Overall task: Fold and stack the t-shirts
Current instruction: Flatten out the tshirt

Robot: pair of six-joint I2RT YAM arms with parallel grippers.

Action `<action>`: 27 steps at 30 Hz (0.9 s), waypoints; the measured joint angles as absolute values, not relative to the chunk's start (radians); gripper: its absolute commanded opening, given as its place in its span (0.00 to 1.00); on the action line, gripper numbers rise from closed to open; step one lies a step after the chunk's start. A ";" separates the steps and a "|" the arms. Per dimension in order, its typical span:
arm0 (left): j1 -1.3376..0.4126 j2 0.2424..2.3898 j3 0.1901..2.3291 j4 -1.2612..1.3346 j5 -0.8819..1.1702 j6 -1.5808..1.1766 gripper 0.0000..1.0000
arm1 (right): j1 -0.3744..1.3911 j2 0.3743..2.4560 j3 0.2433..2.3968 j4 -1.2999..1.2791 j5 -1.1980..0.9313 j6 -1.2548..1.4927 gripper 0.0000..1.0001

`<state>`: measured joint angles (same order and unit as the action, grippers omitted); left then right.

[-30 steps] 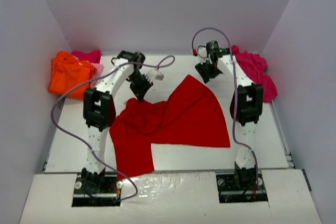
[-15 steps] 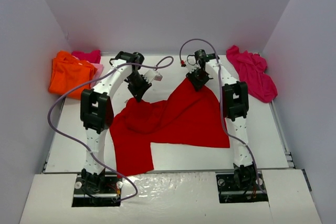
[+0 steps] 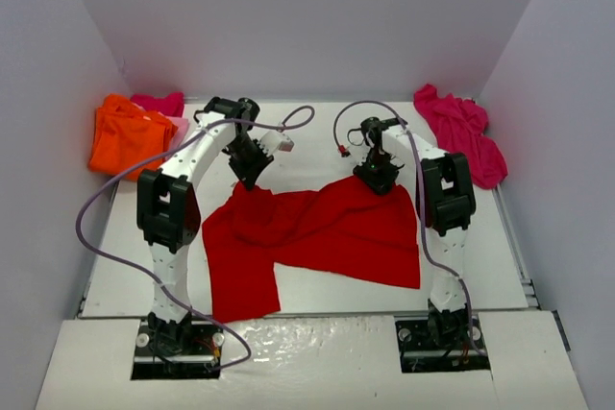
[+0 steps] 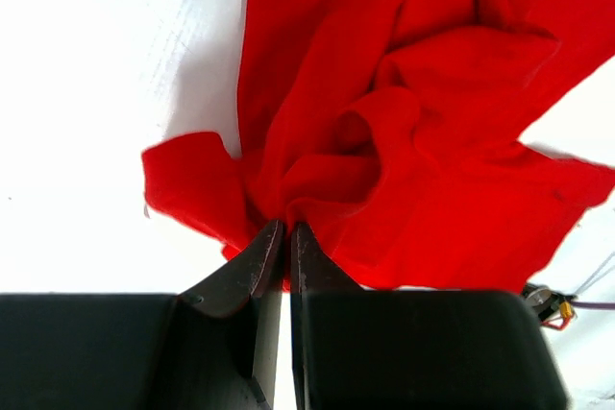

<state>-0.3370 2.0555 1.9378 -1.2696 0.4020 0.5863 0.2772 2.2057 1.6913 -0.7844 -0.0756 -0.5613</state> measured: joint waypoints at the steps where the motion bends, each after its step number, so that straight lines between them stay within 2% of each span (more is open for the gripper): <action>1: -0.337 2.046 1.928 -1.272 0.404 0.590 0.00 | 0.276 2.184 1.650 -0.798 -0.068 -0.567 0.39; 8: -0.352 1.975 1.802 -1.266 0.412 0.614 0.00 | 0.274 2.129 1.552 -0.831 -0.040 -0.579 0.53; 16: -0.388 1.961 1.649 -1.241 0.415 0.626 0.06 | 0.261 2.124 1.667 -0.834 -0.016 -0.574 0.53; 23: -0.393 1.960 1.642 -1.220 0.420 0.626 0.07 | 0.256 2.124 1.714 -0.830 -0.003 -0.567 0.53; 25: -0.393 1.960 1.642 -1.217 0.420 0.625 0.10 | 0.256 2.124 1.714 -0.830 0.000 -0.566 0.54; 27: -0.393 1.960 1.642 -1.216 0.420 0.625 0.18 | 0.255 2.124 1.714 -0.830 0.004 -0.566 0.54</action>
<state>-0.3927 1.9595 1.6421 -1.2160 0.4198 0.6254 0.2555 2.1242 1.7142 -0.8303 0.0038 -0.5662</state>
